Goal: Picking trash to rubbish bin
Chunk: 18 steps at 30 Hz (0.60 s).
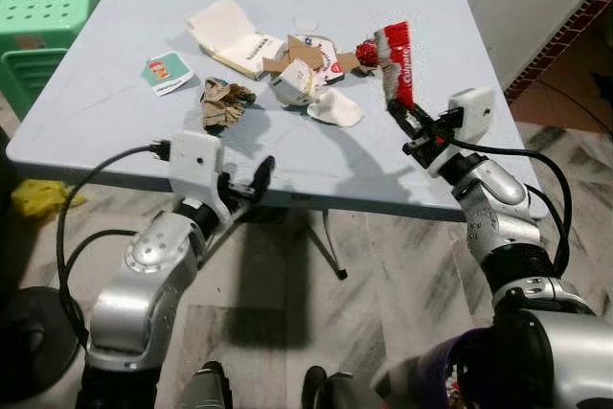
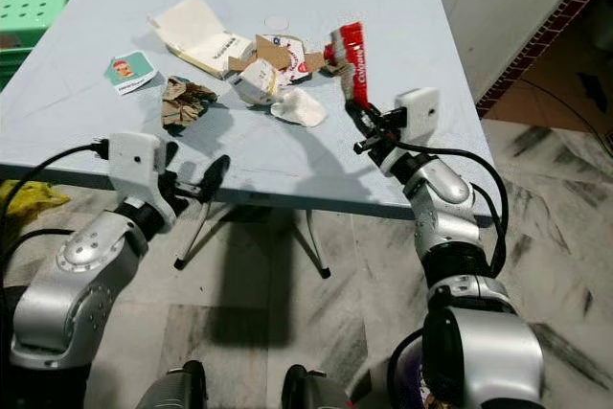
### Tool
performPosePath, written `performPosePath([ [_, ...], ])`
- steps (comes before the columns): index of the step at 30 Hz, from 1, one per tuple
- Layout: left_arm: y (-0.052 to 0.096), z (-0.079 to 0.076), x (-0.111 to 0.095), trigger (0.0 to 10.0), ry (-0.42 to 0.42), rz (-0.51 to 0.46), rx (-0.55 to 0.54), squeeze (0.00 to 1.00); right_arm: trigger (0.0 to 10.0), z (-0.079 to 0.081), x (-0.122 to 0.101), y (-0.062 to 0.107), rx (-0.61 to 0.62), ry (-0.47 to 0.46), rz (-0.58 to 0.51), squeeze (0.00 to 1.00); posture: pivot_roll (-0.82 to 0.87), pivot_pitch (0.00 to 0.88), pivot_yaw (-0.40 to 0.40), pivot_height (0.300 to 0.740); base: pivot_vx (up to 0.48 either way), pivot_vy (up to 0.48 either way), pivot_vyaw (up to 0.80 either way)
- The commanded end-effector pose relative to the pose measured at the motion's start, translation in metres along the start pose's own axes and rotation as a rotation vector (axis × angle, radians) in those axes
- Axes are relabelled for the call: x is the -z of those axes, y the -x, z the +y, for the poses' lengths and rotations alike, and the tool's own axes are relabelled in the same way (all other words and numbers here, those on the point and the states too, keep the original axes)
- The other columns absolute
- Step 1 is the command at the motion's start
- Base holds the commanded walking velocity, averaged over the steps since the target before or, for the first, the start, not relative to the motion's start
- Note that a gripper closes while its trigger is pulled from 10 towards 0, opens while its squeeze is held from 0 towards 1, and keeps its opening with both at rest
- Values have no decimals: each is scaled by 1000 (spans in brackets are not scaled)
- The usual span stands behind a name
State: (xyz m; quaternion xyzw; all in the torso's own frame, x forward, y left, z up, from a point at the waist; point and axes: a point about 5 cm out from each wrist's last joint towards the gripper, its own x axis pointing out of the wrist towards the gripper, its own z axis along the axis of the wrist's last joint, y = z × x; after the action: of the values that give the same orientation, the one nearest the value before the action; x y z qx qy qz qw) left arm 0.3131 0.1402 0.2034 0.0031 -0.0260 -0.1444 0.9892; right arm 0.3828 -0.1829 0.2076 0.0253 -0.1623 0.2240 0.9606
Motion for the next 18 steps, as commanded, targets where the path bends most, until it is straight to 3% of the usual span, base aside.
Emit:
performPosePath([
  [1,-4,3,2,10000,-15,-3,-18,0,10000,-7,-4,9,76,8,-42,0,68,140,-113,740,0,0,0],
  [4,-9,7,0,10000,-28,-13,-40,0,10000,-6,-6,15,108,17,-62,0,62,127,-109,740,0,0,0],
  [12,-17,5,5,10000,31,-33,-36,0,10000,10,-7,40,220,11,-111,0,42,92,-101,740,0,0,0],
  [18,-18,3,7,10000,37,-39,-35,0,10000,11,-7,48,286,5,-106,0,33,91,-94,740,0,0,0],
])
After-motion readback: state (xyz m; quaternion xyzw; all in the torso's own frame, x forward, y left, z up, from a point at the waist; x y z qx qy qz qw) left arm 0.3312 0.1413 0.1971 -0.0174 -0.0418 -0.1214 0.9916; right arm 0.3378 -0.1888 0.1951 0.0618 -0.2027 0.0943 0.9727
